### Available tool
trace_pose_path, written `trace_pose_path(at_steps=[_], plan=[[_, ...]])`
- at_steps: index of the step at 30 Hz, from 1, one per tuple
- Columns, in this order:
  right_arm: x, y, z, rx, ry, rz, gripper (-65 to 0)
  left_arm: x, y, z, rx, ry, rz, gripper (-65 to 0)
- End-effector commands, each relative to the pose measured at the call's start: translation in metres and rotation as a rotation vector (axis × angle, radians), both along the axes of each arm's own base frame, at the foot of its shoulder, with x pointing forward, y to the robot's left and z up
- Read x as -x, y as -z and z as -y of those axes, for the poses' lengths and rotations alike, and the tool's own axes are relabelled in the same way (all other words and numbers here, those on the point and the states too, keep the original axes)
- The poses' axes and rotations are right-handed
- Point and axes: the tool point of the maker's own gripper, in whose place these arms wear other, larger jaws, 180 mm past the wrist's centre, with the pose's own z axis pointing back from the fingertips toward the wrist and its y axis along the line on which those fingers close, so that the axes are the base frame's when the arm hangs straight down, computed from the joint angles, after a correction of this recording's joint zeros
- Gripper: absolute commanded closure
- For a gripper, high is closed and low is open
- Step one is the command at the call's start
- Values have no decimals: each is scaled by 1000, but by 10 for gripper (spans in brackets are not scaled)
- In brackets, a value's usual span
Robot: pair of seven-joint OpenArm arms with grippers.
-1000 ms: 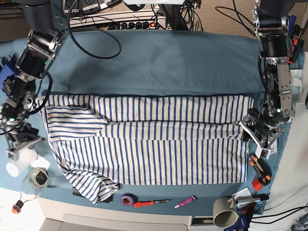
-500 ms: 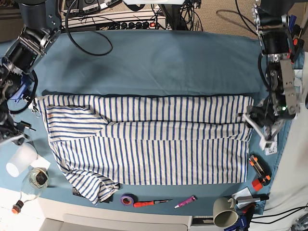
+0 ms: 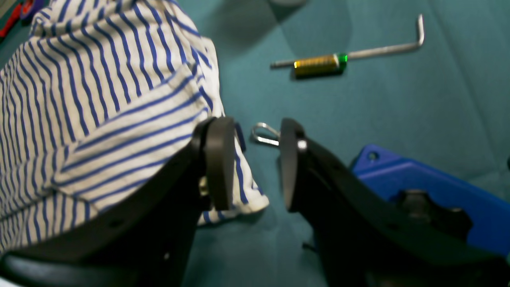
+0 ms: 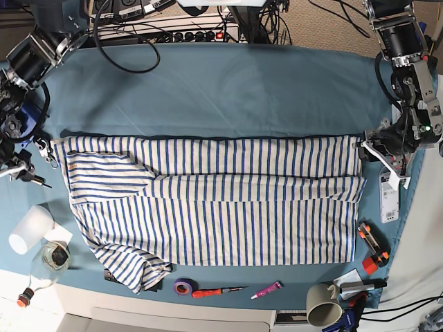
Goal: Fold the T-shirt properly
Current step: 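Grasp the folded edge of the shirt with both grippers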
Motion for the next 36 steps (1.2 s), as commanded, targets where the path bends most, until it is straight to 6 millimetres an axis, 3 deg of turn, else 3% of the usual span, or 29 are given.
trace_pose_path(at_steps=[1, 12, 15, 36], plan=[[-5, -23, 11, 37, 5, 54, -199, -12, -15, -1, -2, 0, 61, -258], [-2, -24, 14, 32, 18, 57, -199, -20, -22, 9, 8, 48, 104, -260], [-2, -24, 14, 32, 18, 57, -199, -23, -24, 9, 7, 47, 112, -309], [-2, -24, 16, 39, 31, 61, -199, -4, -5, 6, 1, 26, 53, -322]])
